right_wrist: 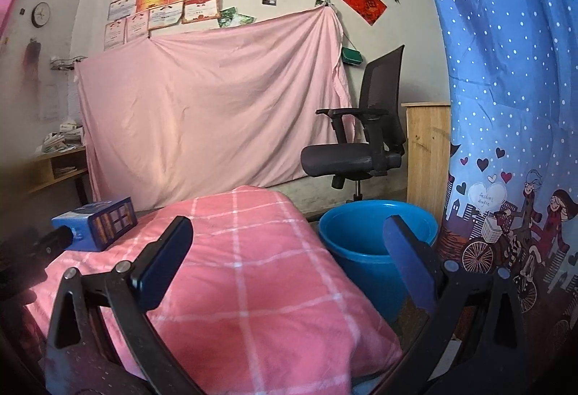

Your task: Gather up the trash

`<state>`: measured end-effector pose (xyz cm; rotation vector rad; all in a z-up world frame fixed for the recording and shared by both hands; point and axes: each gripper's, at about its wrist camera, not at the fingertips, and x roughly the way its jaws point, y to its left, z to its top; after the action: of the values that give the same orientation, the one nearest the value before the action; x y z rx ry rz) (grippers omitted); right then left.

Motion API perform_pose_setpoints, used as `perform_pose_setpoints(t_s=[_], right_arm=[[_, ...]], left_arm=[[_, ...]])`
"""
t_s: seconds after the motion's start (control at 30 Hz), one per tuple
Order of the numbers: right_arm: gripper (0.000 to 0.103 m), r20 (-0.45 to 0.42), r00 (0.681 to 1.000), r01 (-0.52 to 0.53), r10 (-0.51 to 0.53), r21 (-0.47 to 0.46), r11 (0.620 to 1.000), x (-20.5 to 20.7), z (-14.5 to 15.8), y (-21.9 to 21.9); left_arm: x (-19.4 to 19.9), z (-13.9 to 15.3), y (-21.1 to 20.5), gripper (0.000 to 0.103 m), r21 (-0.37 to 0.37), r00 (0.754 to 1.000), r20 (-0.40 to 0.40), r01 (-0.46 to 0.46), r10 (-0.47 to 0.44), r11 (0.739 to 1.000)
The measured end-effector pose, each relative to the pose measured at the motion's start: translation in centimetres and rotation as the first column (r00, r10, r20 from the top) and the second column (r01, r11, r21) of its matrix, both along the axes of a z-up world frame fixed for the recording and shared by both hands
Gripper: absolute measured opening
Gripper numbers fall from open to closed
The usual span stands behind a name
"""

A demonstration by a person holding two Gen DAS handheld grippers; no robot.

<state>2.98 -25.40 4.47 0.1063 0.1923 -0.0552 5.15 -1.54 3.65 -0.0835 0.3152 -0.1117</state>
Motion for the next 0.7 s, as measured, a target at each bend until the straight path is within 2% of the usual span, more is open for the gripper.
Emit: perform_pose_setpoints(t_s=[0.3,0.7], right_arm=[[0.103,0.013,1.000,-0.023,0.024,-0.028,0.999,-2.5,-0.8,2.1],[0.103,-0.025,0.999,-0.034,0.033,-0.069,0.997,-3.5,-2.1,3.8]], left_arm=[[-2.2,-1.1,1.1,0.101,-0.020,0.999,-0.010,-0.045,0.045,0.999],[-4.0,-2.4,0.4,0.101,0.045,0.999,0.002,-0.038,0.038,0.998]])
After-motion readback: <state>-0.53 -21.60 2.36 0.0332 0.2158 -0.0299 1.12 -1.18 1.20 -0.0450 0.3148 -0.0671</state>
